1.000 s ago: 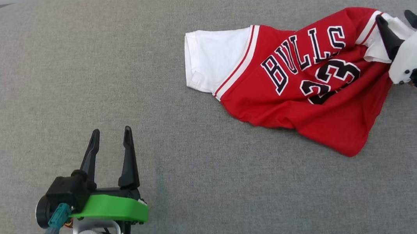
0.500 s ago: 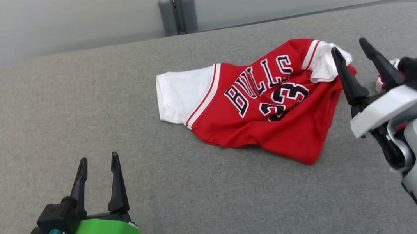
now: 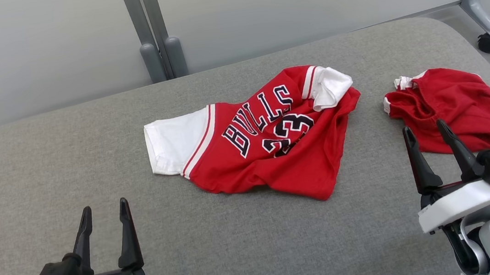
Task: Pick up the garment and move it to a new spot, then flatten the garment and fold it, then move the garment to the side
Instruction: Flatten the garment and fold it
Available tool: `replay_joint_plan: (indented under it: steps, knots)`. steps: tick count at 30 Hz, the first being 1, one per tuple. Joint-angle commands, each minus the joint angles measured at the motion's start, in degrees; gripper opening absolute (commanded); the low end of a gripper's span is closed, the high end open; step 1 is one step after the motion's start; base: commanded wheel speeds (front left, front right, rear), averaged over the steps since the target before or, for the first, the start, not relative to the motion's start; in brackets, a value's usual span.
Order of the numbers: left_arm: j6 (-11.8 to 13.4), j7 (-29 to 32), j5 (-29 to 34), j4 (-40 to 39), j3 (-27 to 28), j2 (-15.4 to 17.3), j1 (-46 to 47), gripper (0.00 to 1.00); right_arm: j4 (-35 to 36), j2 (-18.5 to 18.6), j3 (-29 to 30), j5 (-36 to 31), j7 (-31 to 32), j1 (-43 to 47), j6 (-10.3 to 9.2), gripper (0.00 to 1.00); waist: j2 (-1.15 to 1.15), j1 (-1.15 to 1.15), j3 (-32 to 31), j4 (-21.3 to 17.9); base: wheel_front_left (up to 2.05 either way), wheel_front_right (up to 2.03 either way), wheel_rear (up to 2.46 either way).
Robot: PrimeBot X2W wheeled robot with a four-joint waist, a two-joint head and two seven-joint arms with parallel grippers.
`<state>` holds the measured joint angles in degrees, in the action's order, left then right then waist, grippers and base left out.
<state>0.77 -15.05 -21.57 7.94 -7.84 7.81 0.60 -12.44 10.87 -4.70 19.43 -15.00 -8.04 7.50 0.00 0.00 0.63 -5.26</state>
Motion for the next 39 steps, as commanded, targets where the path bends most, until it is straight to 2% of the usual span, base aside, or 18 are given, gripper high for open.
replay_joint_plan:
  steps: [1, 12, 14, 18, 22, 26, 31, 34, 39]
  knots:
    - [-0.04, -0.15, 0.37, 0.1, 0.11, -0.04, -0.69, 1.0, 0.74, -0.47, 0.35, -0.9, -0.2, 0.77, -0.02, 1.0, 0.0, 0.0, 0.02, -0.12, 0.0, 0.0, 0.0]
    - [-0.81, -0.02, 0.96, 0.88, -0.85, -0.39, 0.98, 1.0, 1.55, -1.55, 0.3, -2.28, -0.2, -0.24, -0.02, 1.0, 0.0, 0.0, 0.87, 1.17, 0.0, 0.0, 0.0]
    - [-1.43, 1.24, 0.6, 1.19, -1.8, -0.59, 1.41, 1.0, 1.63, -1.51, 0.31, -2.34, -0.2, -0.44, -0.02, 1.0, 0.0, 0.0, 1.12, 1.28, 0.0, 0.0, 0.0]
    - [-4.29, 6.65, -1.58, 1.92, -5.91, -1.87, 3.07, 1.0, 2.14, -1.12, 1.9, -2.57, -0.19, -0.98, -0.02, 1.0, 0.0, 0.0, 2.21, 0.99, 0.0, 0.0, 0.0]
    - [-6.15, 12.3, -4.51, 3.49, -10.29, -3.21, 5.7, 1.0, 2.66, -0.78, 2.8, -2.87, -0.19, -2.21, -0.02, 1.0, 0.0, 0.0, 3.58, -0.63, 0.0, 0.0, 0.0]
    - [-7.28, 18.59, -12.73, 5.88, -14.11, -4.54, 7.57, 1.0, 3.13, -0.59, 3.04, -3.04, -0.2, -3.67, -0.02, 1.0, 0.0, 0.0, 5.35, -3.21, 0.0, 0.0, 0.0]
    - [-6.8, 24.03, -18.91, 9.24, -18.93, -4.78, 11.18, 1.0, 3.64, -0.94, 3.02, -2.98, -0.2, -5.52, -0.02, 1.0, 0.0, 0.0, 7.95, -7.25, 0.0, 0.0, 0.0]
    - [-5.58, 26.0, -19.13, 12.25, -21.73, -4.79, 14.67, 1.0, 3.87, -1.5, 2.35, -3.01, -0.2, -6.57, -0.02, 1.0, 0.0, 0.0, 9.51, -9.67, 0.0, 0.0, 0.0]
    - [-5.58, 25.95, -13.16, 15.47, -26.97, -4.78, 20.38, 1.0, 4.34, -2.31, 2.32, -2.91, -0.2, -7.22, -0.02, 1.0, 0.0, 0.0, 11.51, -12.64, 0.0, 0.0, 0.0]
